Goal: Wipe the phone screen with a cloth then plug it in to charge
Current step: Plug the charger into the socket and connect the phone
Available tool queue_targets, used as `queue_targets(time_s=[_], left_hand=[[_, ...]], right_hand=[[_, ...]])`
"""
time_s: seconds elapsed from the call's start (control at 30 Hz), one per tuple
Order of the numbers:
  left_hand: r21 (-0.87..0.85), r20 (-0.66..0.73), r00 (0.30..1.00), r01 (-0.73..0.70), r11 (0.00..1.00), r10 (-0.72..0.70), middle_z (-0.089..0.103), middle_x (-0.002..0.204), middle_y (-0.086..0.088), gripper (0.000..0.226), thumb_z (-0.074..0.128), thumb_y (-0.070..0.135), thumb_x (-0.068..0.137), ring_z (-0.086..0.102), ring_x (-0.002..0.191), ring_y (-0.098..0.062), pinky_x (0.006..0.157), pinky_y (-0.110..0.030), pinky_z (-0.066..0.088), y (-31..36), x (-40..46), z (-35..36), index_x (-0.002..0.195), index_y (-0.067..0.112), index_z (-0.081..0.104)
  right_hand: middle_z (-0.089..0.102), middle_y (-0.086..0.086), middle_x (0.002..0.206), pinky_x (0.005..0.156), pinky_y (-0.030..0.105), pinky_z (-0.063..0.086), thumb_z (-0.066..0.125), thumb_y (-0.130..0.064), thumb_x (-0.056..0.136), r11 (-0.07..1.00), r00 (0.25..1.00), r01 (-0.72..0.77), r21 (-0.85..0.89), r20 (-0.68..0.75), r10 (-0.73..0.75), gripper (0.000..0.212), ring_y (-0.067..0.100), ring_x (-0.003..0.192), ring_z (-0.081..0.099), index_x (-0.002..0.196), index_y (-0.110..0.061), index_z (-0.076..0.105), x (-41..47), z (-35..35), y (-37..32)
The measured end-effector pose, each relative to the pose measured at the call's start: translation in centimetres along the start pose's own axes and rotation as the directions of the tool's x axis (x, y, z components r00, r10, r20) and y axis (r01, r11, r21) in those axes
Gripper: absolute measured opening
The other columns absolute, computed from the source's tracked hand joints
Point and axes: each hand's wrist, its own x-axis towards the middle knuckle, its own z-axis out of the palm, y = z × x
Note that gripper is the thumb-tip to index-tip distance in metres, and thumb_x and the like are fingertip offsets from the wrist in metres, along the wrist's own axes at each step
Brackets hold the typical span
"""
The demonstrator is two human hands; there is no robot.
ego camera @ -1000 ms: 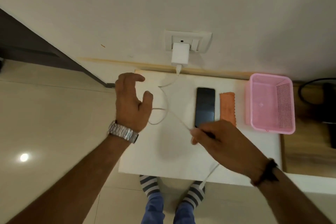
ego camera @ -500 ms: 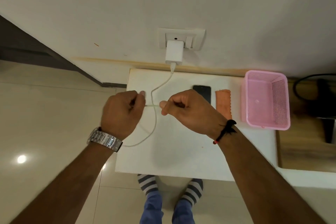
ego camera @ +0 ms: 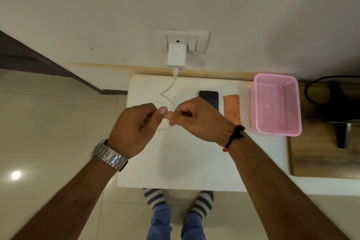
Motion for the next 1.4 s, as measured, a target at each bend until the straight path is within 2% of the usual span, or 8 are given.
queue_targets(time_s=[0.23,0.33,0.47,0.73,0.87,1.03,1.2,1.4], left_hand=[[0.124,0.098,0.976,0.18,0.976,-0.193,0.038,0.048,0.004,0.053,0.034,0.052,0.101,0.038,0.046,-0.017,0.051,-0.035,0.033,-4.4,-2.5,-0.1,0.057,0.022,0.033],[0.033,0.219,0.93,0.295,0.955,-0.295,0.051,0.054,-0.006,0.056,0.032,0.053,0.098,0.049,0.053,-0.026,0.059,-0.044,0.043,-4.6,-3.7,1.1,0.061,0.012,0.045],[-0.203,0.463,0.845,0.394,0.896,-0.267,0.049,0.057,0.006,0.056,0.033,0.051,0.098,0.045,0.057,-0.012,0.064,-0.039,0.042,-3.6,-4.4,1.9,0.065,0.009,0.048],[0.378,0.684,0.65,0.072,0.923,-0.331,0.062,0.074,-0.003,0.034,0.036,0.031,0.105,0.058,0.066,-0.021,0.062,-0.034,0.043,-2.7,-5.4,5.8,0.086,0.013,0.058],[0.352,0.747,0.546,0.16,0.922,-0.38,0.072,0.096,-0.004,0.026,0.042,0.027,0.102,0.065,0.08,-0.021,0.076,-0.036,0.055,-2.6,-4.1,8.0,0.101,0.014,0.065],[0.223,0.744,0.564,0.297,0.928,-0.359,0.073,0.11,-0.003,0.029,0.043,0.024,0.102,0.068,0.1,-0.023,0.092,-0.04,0.056,-2.6,-1.3,10.5,0.108,0.014,0.07],[-0.329,0.468,0.75,0.638,0.696,-0.467,0.07,0.102,-0.013,0.023,0.049,-0.004,0.098,0.066,0.084,-0.022,0.074,-0.019,0.056,-2.0,2.1,12.5,0.109,0.002,0.069],[-0.336,0.392,0.716,0.696,0.635,-0.577,0.064,0.137,-0.015,0.039,0.055,0.01,0.097,0.062,0.125,-0.032,0.108,-0.048,0.05,-0.9,6.5,15.1,0.136,0.005,0.062]], right_hand=[[0.051,-0.008,0.054,0.053,0.015,0.045,0.061,-0.027,0.097,0.946,0.994,-0.089,0.311,-0.036,0.106,0.017,0.006,0.049,0.047,0.104,-0.029,0.076,-2.2,-2.8,3.0],[0.061,0.0,0.07,0.062,0.026,0.055,0.063,-0.017,0.096,0.675,0.996,-0.059,0.736,-0.005,0.092,0.019,0.014,0.061,0.059,0.11,-0.01,0.074,-2.2,-2.5,2.6],[0.061,-0.001,0.078,0.07,0.026,0.054,0.063,-0.02,0.098,0.522,0.968,-0.013,0.853,-0.12,0.221,0.024,0.011,0.069,0.057,0.119,-0.012,0.071,-1.5,-0.3,2.1],[0.073,0.001,0.083,0.089,0.037,0.06,0.067,-0.024,0.095,0.272,0.804,-0.144,0.951,-0.048,0.593,0.021,0.016,0.081,0.073,0.11,-0.01,0.072,-0.7,4.1,3.5],[0.077,0.001,0.081,0.078,0.033,0.062,0.059,-0.037,0.099,0.332,0.749,-0.154,0.931,-0.109,0.653,0.026,0.015,0.073,0.074,0.105,-0.015,0.071,-0.7,5.4,5.0],[0.038,-0.002,0.06,0.048,0.024,0.04,0.046,-0.022,0.102,0.428,0.658,-0.273,0.862,-0.157,0.736,0.027,0.01,0.049,0.036,0.116,-0.009,0.065,-0.1,5.1,7.2],[0.068,0.0,0.092,0.074,0.03,0.054,0.041,-0.021,0.103,0.72,0.617,-0.28,0.635,-0.455,0.642,0.031,0.013,0.08,0.061,0.102,-0.02,0.072,-0.3,3.9,10.5],[0.065,0.002,0.104,0.081,0.03,0.049,0.034,-0.021,0.106,0.778,0.529,-0.364,0.512,-0.574,0.626,0.038,0.017,0.089,0.059,0.121,-0.014,0.068,0.9,2.7,14.2]])
